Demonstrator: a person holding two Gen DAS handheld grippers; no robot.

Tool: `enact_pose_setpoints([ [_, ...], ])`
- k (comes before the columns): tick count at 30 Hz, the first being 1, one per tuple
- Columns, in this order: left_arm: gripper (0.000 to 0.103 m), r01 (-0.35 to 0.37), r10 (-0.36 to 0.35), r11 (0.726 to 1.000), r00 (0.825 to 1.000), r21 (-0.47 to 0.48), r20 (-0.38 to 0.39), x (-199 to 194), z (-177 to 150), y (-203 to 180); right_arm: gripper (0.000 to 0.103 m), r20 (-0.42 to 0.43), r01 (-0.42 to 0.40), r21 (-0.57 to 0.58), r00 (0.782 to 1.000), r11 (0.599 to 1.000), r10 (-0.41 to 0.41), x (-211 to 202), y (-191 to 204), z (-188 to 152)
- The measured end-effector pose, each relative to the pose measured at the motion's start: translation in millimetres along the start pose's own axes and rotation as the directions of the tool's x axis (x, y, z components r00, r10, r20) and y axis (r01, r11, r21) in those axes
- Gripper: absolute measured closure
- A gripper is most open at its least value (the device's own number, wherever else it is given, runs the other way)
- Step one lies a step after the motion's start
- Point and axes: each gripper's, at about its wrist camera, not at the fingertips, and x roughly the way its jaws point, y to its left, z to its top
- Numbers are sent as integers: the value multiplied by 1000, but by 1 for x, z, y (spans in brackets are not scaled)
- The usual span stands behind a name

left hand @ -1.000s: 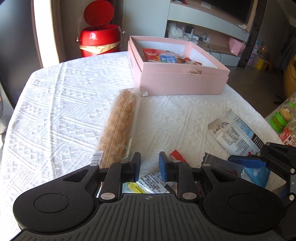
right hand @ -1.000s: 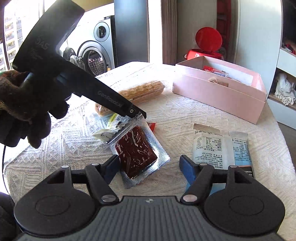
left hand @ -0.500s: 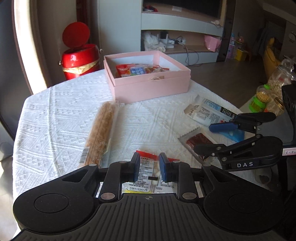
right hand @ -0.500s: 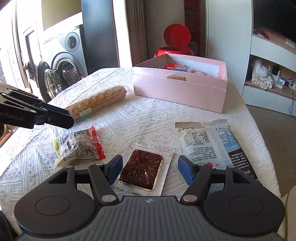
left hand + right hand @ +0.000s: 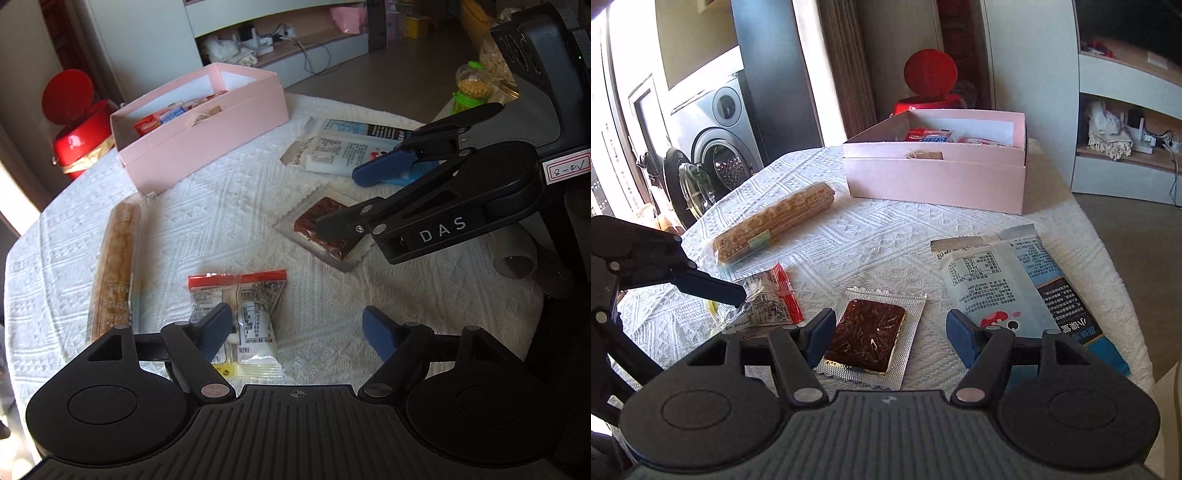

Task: Organize snacks
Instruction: 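Grasp the two red-topped snack packets with the left tool while the right tool holds the chocolate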

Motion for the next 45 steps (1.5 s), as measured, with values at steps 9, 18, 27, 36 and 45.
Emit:
enact_pose_setpoints([
  [9,28,-93,94,972,996,-214,-4,2,-3,46,36,0,1,7,1000,1000,-1,-2,0,-1],
  [18,39,-92,101,892,995,-442,-3,8,-9,62,35,-8,26,-25,1000,999,-27,0,6,-2],
  [27,40,-134,170,841,985,-524,21,-5,-29,56,33,-10,78,-77,997,994,-79,1,15,-1],
  [36,39,-100,167,824,983,-558,70,-11,-39,54,32,-98,82,-64,991,995,-88,8,28,6],
  [45,39,-109,179,825,981,-555,75,-10,-39,50,44,-78,108,-149,990,983,-120,13,49,5],
])
